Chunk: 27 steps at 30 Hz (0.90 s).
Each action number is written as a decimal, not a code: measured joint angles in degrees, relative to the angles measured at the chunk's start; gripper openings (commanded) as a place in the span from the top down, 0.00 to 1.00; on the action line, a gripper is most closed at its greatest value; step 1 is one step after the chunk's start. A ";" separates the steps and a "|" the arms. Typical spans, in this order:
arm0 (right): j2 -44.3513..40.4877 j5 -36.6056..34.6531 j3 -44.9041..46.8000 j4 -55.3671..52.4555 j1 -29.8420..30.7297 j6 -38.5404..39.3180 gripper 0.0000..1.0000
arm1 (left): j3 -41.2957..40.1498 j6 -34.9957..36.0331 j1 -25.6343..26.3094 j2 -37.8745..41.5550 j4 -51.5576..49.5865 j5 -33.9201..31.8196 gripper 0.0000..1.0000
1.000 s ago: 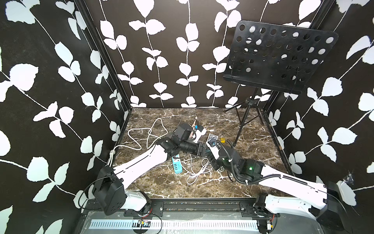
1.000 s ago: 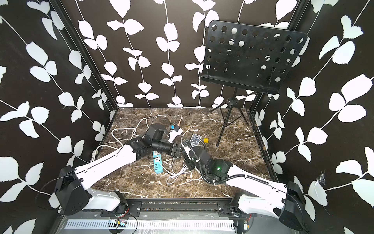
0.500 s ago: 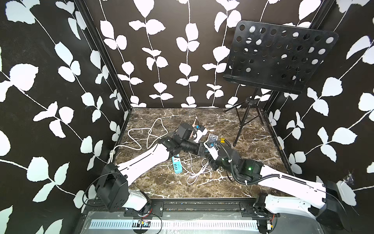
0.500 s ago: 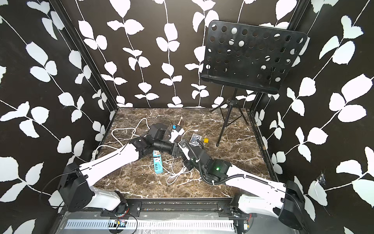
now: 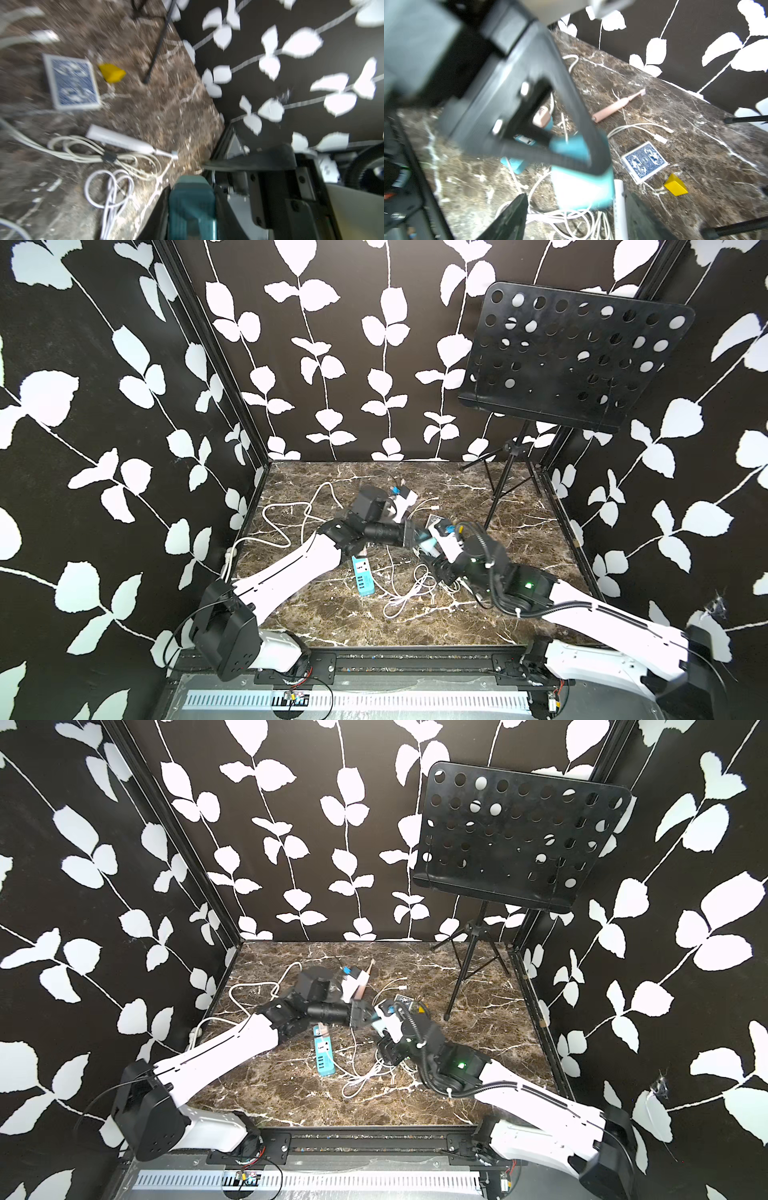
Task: Charge the electric toothbrush
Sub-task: Pick up the plug from the center of the board.
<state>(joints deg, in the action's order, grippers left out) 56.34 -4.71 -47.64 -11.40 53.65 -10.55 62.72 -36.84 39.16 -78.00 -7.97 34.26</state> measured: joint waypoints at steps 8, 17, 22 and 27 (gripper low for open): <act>-1.97 18.97 4.39 15.91 -11.65 -26.73 0.30 | -1.79 -9.42 -2.97 5.11 10.95 -3.61 0.95; 5.14 25.09 6.38 35.82 -13.38 -48.35 0.41 | -2.49 -15.47 -2.95 5.29 16.90 -2.45 0.96; 7.43 25.31 8.07 44.89 -13.57 -54.29 0.50 | -3.23 -17.94 -2.95 5.29 19.34 -1.75 0.95; 9.20 25.40 8.31 49.99 -13.60 -57.02 0.55 | -3.63 -20.33 -2.95 5.29 21.70 -0.22 0.94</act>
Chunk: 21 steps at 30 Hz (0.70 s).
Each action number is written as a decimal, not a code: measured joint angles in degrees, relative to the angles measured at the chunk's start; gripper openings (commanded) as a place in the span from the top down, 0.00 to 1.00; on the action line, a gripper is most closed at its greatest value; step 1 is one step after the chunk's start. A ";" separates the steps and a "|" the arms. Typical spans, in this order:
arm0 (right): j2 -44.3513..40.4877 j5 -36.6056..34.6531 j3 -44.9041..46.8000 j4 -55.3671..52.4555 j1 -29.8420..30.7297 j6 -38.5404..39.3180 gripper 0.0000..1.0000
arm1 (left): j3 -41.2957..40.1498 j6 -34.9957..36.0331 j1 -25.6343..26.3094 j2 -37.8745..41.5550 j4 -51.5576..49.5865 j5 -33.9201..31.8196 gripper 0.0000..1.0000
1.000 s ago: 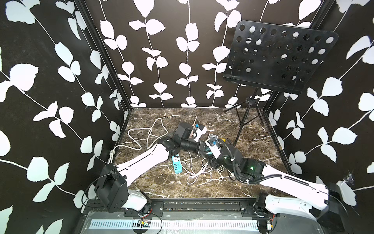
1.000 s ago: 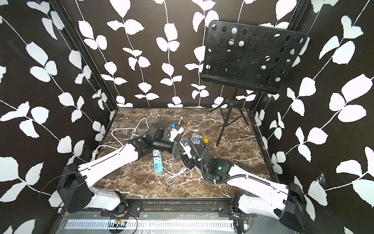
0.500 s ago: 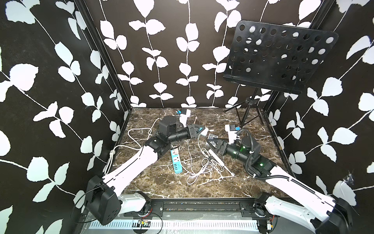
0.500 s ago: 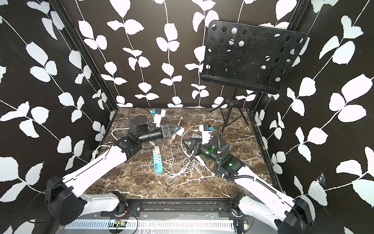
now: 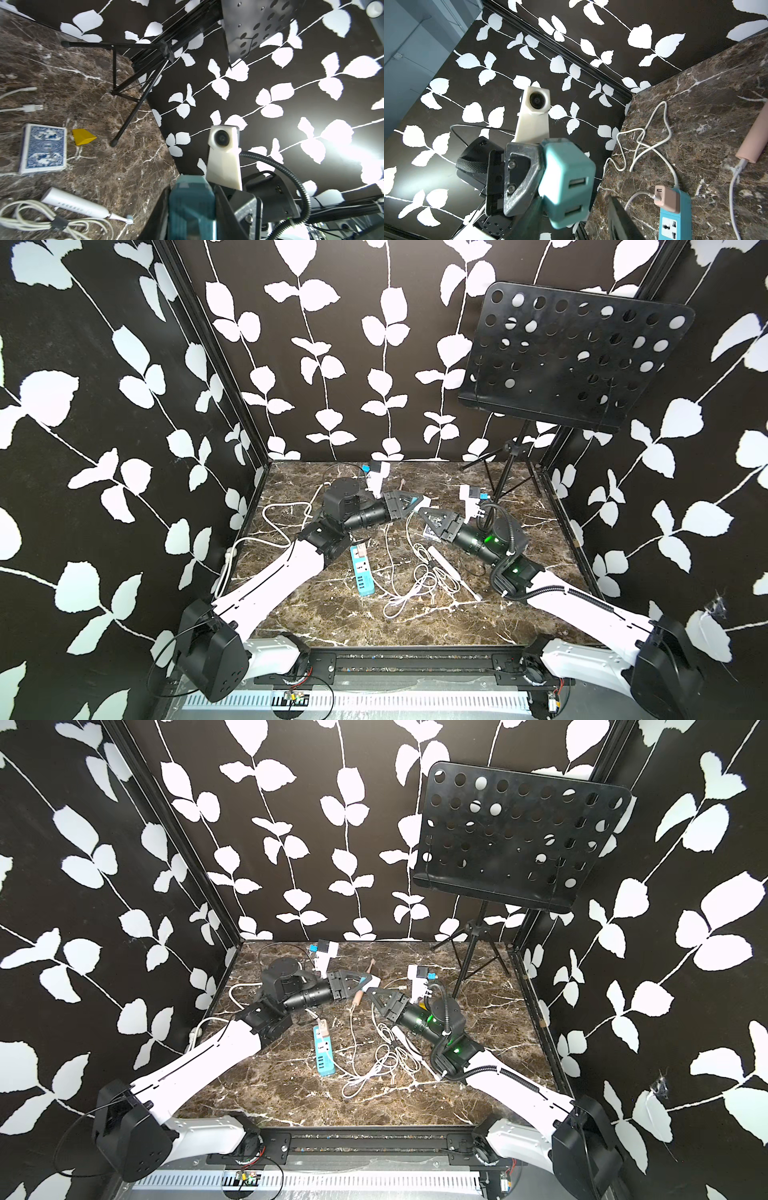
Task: Charge the electric toothbrush
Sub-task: Pick up the plug from the center of the board.
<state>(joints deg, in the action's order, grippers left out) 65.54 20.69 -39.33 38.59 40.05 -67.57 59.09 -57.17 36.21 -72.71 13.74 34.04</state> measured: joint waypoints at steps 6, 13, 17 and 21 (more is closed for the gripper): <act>1.40 -0.39 0.20 7.15 -0.15 -2.86 0.61 | 0.00 -2.60 0.13 -0.11 3.02 2.08 0.93; 1.73 -0.96 1.18 12.24 -0.33 -4.39 0.70 | 0.00 -4.61 0.55 -0.74 6.47 3.02 0.90; 1.70 -1.09 1.51 14.40 -0.37 -6.21 0.82 | 0.00 -4.66 0.76 -0.81 7.98 3.21 0.84; 1.27 -1.33 1.66 14.14 -0.35 -5.95 0.92 | 0.00 -4.09 0.92 -0.79 8.09 3.13 0.70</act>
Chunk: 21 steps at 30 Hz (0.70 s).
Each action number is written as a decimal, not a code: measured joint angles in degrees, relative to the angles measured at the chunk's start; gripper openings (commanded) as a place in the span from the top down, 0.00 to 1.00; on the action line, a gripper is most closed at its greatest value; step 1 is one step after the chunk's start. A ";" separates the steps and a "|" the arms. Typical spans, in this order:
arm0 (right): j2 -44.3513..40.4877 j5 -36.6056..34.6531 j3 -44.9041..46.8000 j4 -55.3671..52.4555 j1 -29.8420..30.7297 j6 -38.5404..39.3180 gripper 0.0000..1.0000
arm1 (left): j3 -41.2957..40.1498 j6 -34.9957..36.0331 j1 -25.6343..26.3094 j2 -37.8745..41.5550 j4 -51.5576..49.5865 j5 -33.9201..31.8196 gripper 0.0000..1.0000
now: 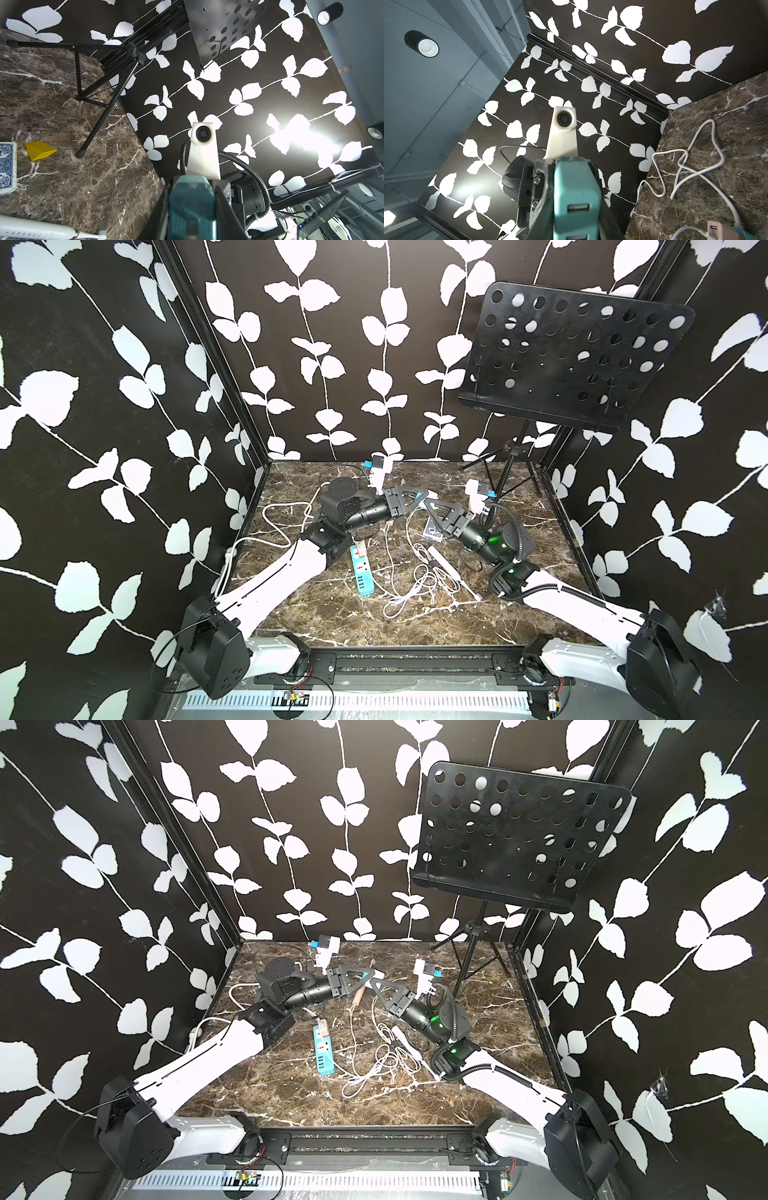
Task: Charge the electric toothbrush
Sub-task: Pick up the plug from the center of the board, then insert the plug into the socket.
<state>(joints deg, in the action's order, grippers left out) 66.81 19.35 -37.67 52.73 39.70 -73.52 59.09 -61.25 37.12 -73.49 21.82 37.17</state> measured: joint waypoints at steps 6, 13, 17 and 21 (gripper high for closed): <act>-2.78 -0.70 -1.42 -9.92 -0.09 4.33 0.94 | 0.33 5.18 0.26 1.20 -6.49 -2.10 0.45; -3.58 -3.56 -14.45 -36.02 2.14 13.90 0.99 | 2.32 18.80 -1.42 8.02 -25.00 -9.99 0.30; -0.50 -5.31 -22.47 -48.96 5.51 19.43 1.00 | 2.93 27.19 -4.07 14.69 -36.46 -18.73 0.26; 5.38 -7.08 -29.46 -60.74 8.96 24.13 1.00 | 2.75 33.16 -6.64 20.31 -46.36 -28.44 0.26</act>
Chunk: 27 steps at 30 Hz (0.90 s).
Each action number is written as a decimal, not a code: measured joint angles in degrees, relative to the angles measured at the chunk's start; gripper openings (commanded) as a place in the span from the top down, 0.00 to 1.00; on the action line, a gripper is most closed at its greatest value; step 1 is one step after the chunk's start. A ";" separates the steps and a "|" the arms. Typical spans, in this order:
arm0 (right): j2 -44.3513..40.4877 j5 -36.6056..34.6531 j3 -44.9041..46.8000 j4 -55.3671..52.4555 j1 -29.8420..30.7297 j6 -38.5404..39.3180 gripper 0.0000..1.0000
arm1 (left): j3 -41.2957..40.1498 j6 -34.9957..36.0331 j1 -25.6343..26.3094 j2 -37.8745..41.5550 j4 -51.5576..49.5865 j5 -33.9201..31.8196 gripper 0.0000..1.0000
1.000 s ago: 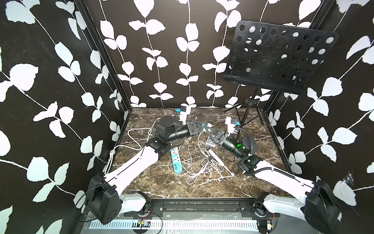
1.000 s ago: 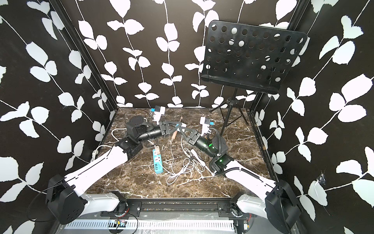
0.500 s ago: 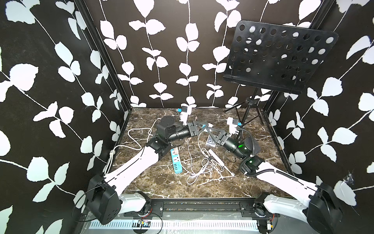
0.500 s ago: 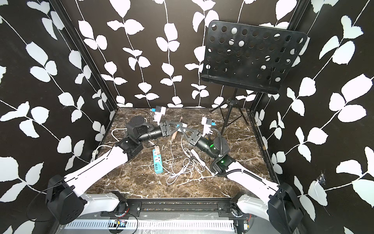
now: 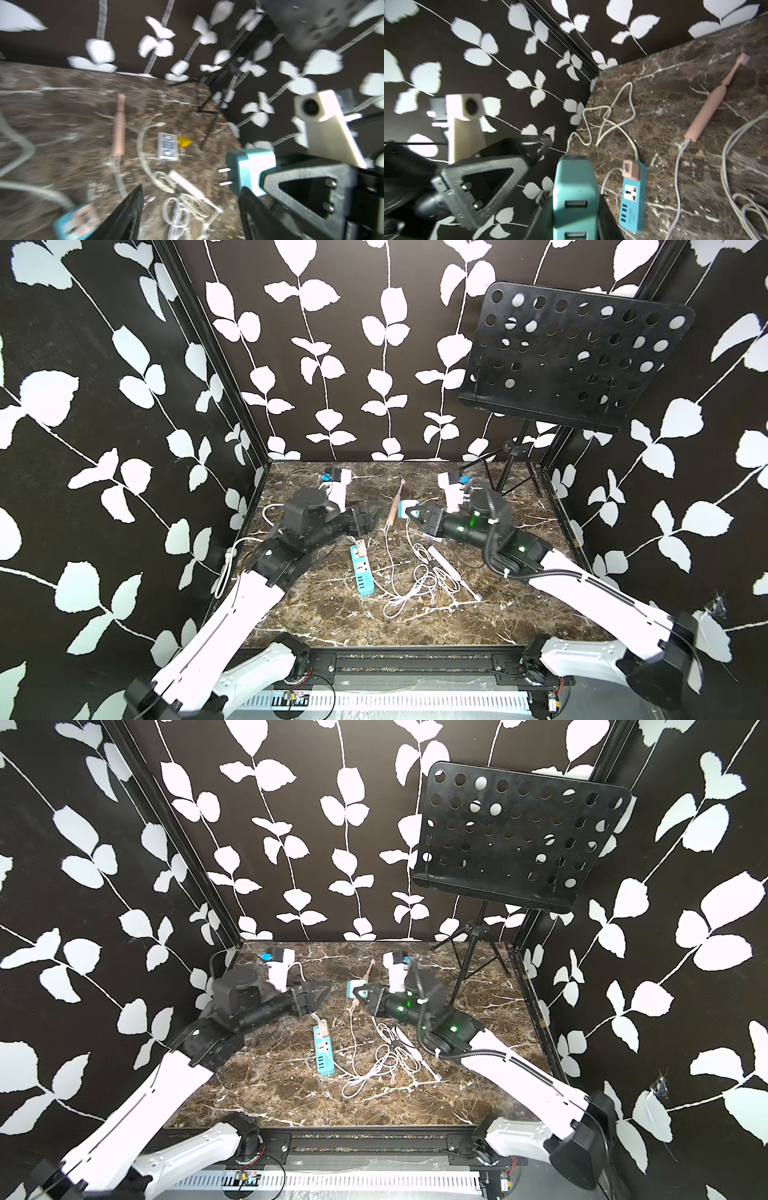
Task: Charge the electric toothbrush
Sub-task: Insert the plug into the socket.
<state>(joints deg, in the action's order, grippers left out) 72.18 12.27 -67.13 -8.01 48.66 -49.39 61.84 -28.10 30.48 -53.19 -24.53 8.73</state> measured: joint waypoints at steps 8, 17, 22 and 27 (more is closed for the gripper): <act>15.32 -2.01 -13.86 -13.94 8.15 4.72 1.00 | -11.10 2.86 -1.42 7.96 -10.95 -15.50 0.28; 30.42 -2.43 -26.45 -18.73 13.68 4.07 1.00 | -21.55 -1.68 -2.60 15.10 -16.33 -25.07 0.29; 36.15 -3.39 -29.16 -21.14 14.60 3.06 1.00 | -23.06 -3.13 -4.09 16.17 -16.87 -26.86 0.30; 40.13 -6.34 -30.45 -26.18 14.69 3.93 1.00 | -25.90 -4.15 -4.83 14.78 -15.26 -25.66 0.33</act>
<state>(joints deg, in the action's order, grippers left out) 112.31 5.93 -97.58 -34.20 63.35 -45.45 35.94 -32.25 25.65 -38.41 -39.79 -16.93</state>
